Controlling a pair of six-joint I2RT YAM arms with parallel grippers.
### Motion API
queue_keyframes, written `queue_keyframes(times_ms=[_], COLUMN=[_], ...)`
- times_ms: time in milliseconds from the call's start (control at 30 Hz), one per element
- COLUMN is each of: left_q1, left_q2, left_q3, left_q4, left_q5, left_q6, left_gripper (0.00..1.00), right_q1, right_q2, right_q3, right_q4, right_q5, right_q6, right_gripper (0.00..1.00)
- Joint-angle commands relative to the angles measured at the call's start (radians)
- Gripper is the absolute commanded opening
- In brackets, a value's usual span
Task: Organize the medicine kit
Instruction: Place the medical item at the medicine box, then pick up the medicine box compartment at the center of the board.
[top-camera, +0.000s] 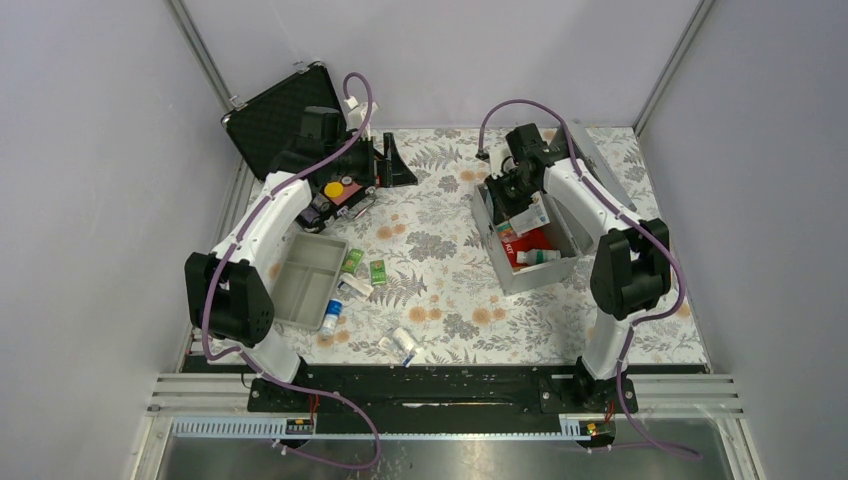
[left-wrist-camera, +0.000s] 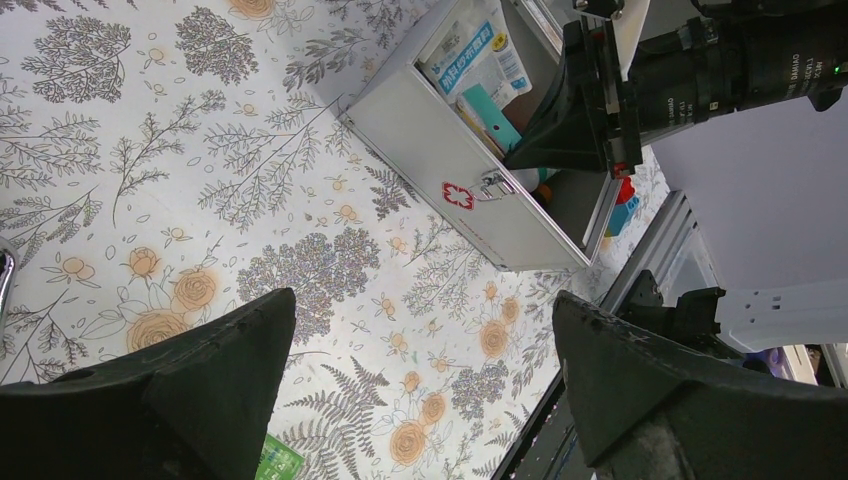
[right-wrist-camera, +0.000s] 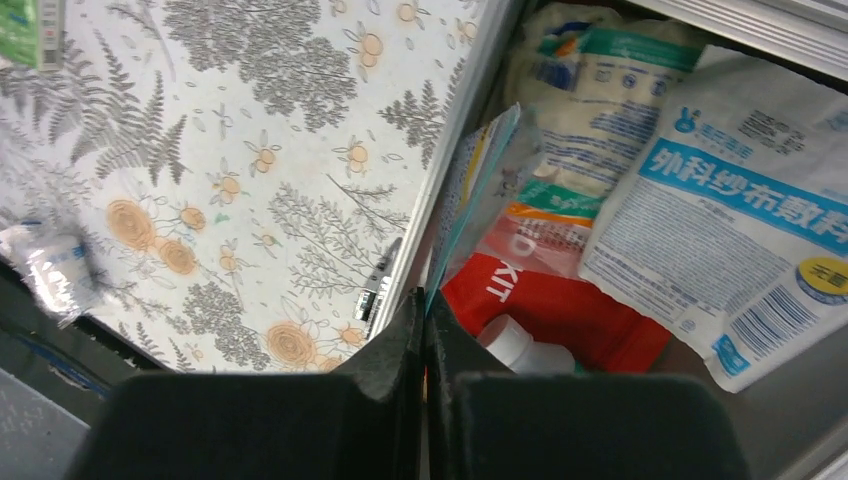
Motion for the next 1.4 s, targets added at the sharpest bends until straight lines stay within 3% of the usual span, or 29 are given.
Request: queue_keyframes(times_ms=[0,67,267,533,700,967,1133,1267,1367], left_q1=[0.006,0.006,0.007,0.006,-0.004,-0.012,-0.040,-0.088,-0.121], left_q2=[-0.031,-0.036,-0.043,-0.053,-0.100,-0.139,-0.163,-0.142,-0.144], left_q3=[0.005,0.000,-0.009,0.001,-0.027,-0.074,-0.104,-0.133,-0.216], left_q4=[0.015,0.010,0.010,-0.019,-0.082,-0.263,-0.534,-0.736,-0.736], left_q5=[-0.019,-0.023,-0.026,-0.047,-0.147,-0.059,0.078,0.059,0.011], left_q6=[0.015,0.023,0.024,0.063,0.272,0.571,0.949,1.184,1.253], left_gripper=[0.99,0.99,0.99,0.99,0.99,0.99,0.98,0.97,0.94], right_q1=[-0.017,-0.028,-0.040,-0.041,-0.041,-0.041,-0.041,-0.041,-0.041], right_q2=[0.031,0.048,0.059,0.043,-0.038,-0.180,-0.248,-0.315,-0.381], right_q3=[0.043,0.041,0.042,0.065,0.080,0.051,0.024,0.016,-0.002], right_q4=[-0.016,-0.004,0.017,0.019,0.019,-0.013,-0.018,-0.021,-0.033], right_q5=[0.110,0.176,0.186,0.237,0.286,0.289,0.239,0.177,0.148], right_q6=[0.019,0.020,0.019,0.017,-0.004,-0.005,0.034,0.085,0.073], right_gripper=[0.00,0.02,0.04,0.39,0.51,0.51,0.51,0.52,0.52])
